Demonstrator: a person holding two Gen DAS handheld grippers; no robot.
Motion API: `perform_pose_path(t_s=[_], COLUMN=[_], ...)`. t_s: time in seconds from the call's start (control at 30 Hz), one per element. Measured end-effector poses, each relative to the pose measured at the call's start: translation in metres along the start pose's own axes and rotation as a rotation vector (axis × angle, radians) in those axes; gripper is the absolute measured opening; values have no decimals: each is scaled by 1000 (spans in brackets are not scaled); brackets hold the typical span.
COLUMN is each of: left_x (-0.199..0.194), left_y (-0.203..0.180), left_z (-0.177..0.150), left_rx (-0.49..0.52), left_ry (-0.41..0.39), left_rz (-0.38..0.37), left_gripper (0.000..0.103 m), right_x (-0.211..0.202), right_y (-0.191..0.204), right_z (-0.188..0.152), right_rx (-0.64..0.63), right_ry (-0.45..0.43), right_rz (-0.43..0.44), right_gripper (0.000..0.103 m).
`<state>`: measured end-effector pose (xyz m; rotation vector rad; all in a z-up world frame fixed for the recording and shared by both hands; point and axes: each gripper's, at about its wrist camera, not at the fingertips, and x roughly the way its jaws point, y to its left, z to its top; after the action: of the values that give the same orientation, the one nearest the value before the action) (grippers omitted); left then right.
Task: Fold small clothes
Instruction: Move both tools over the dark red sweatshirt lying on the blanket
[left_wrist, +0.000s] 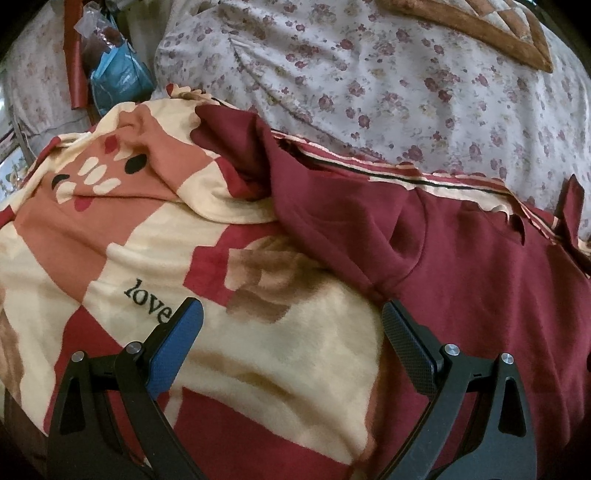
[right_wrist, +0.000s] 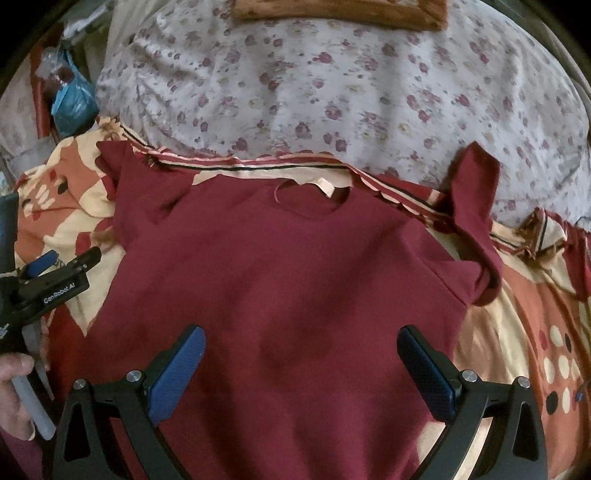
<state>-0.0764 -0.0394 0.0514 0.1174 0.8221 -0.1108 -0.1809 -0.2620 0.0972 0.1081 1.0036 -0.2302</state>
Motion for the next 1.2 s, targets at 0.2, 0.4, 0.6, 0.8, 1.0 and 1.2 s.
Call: perform_pose_path(t_s=[0.2, 0.4, 0.6, 0.8, 1.0, 1.2], left_x=[7, 11, 15, 19, 20, 20], left_y=[2, -1, -2, -5, -4, -4], left_z=[2, 2, 2, 2, 2, 3], left_rx=[0, 7, 14, 24, 18, 18], left_ry=[11, 22, 28, 37, 40, 40], left_rz=[0, 0, -6, -5, -5, -2], left_gripper=[98, 98, 98, 98, 98, 98], right_x=[12, 26, 40, 46, 48, 52], right_y=[14, 16, 12, 10, 9, 8], right_z=[4, 7, 8, 10, 9, 10], right_rx=[-23, -8, 29, 39, 44, 57], right_ry=[0, -1, 19, 25, 26, 30], right_rz=[-29, -39, -55, -64, -62, -62], right_gripper=[103, 103, 103, 103, 103, 103])
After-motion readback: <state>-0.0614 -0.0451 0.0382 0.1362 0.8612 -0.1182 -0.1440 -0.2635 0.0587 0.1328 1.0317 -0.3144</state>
